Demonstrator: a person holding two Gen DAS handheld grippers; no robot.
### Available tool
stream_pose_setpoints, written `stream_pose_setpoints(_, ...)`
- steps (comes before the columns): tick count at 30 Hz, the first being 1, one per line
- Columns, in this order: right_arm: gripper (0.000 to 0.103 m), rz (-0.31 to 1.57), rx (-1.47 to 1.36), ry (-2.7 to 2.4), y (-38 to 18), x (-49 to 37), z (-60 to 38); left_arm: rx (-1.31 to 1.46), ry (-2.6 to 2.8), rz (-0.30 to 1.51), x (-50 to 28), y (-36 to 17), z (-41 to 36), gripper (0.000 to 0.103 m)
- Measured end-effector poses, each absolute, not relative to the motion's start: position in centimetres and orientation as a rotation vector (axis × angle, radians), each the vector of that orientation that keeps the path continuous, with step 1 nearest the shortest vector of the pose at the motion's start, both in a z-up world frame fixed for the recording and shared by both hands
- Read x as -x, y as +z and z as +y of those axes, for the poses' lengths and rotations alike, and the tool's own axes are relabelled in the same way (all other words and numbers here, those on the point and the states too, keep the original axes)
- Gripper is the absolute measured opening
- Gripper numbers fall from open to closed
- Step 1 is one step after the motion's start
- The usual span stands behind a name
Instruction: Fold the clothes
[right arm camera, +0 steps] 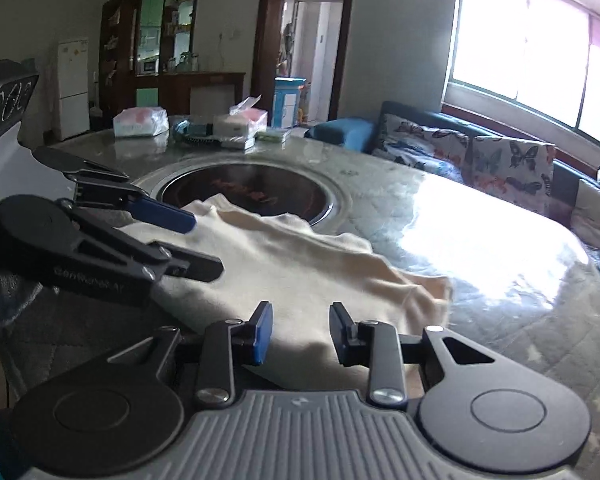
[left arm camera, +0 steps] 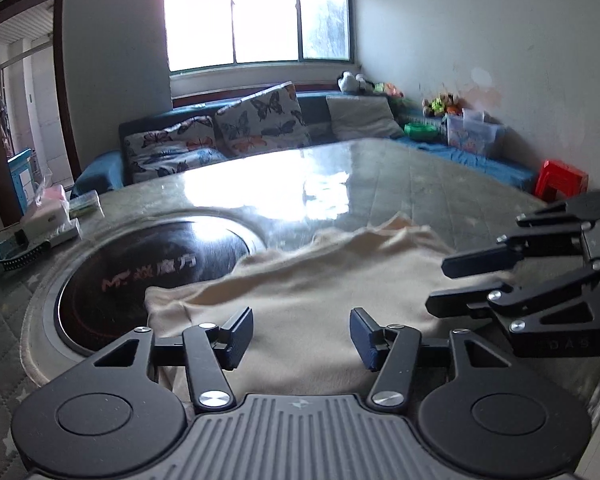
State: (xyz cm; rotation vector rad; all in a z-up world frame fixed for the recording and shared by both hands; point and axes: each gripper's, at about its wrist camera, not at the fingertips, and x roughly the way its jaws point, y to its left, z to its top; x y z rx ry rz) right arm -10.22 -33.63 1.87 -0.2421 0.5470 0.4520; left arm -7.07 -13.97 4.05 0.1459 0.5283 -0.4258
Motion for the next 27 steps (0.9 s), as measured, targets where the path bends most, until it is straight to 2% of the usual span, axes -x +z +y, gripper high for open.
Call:
stream_pose_setpoints(15, 0.028, 0.594, 0.197, 0.381, 0.5, 10.2, -36.3, -0.165, -0.474, 0.574, 7.1, 1.8, -15.9, 0.059)
stream_pose_setpoints(27, 0.028, 0.6, 0.207, 0.406, 1.3, 9.9, -35.5, -0.081, -0.38, 0.597, 6.8, 2.5, -12.5, 0.059)
